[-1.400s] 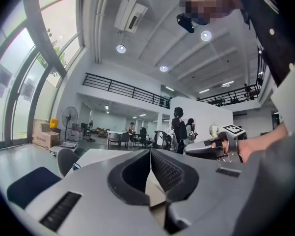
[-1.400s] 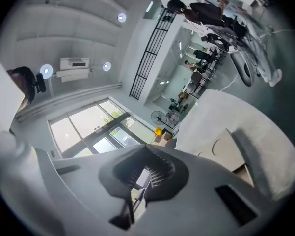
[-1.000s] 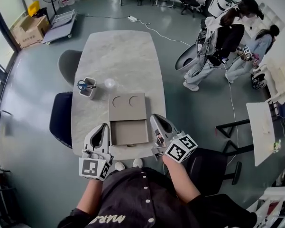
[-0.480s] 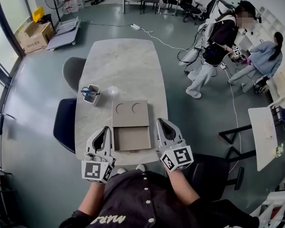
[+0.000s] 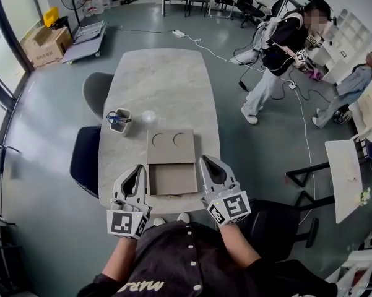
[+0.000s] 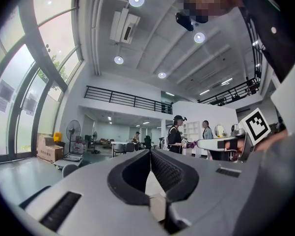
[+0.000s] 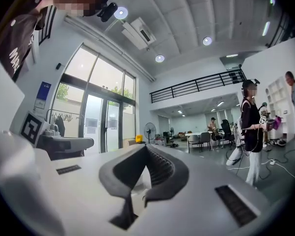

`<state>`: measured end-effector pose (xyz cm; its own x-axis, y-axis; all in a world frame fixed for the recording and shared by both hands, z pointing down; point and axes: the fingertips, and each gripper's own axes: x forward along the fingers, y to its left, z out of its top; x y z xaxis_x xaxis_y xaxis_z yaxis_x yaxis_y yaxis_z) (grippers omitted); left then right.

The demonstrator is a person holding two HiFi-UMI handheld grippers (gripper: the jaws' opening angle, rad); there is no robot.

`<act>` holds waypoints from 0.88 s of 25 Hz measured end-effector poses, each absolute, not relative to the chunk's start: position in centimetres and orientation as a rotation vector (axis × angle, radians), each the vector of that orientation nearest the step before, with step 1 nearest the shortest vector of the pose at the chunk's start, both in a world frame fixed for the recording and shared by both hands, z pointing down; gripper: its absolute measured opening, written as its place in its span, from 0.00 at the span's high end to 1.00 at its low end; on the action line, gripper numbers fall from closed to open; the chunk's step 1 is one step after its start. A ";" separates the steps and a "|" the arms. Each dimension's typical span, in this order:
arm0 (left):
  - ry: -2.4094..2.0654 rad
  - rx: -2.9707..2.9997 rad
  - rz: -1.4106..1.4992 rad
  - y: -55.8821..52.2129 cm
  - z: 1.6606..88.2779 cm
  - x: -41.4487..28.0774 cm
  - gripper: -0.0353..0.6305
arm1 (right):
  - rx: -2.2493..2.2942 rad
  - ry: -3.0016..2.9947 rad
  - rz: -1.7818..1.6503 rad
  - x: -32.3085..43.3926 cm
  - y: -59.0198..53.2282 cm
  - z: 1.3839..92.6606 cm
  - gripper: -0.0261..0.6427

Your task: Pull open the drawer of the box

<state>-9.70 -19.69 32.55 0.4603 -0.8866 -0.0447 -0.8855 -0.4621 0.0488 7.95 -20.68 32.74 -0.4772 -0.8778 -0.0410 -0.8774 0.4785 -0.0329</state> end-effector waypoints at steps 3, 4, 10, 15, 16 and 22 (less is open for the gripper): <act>-1.622 2.667 -0.100 -19.5 32.6 -9.7 0.92 | -1.598 2.659 0.004 7.9 -20.6 32.7 0.97; -1.620 2.667 -0.100 -19.5 32.6 -9.6 0.92 | -1.601 2.662 0.008 7.9 -20.6 32.7 0.97; -1.610 2.668 -0.093 -19.2 32.7 -9.2 0.92 | -1.608 2.654 -0.021 7.9 -20.4 32.7 0.97; -1.607 2.666 -0.087 -18.9 32.9 -9.2 0.92 | -1.610 2.664 -0.015 7.9 -20.2 32.9 0.97; -1.602 2.663 -0.082 -18.9 33.1 -9.1 0.92 | -1.613 2.664 -0.018 7.9 -20.1 33.0 0.97; -1.596 2.674 -0.086 -18.9 33.2 -9.1 0.92 | -1.614 2.669 -0.029 7.8 -20.1 33.5 0.97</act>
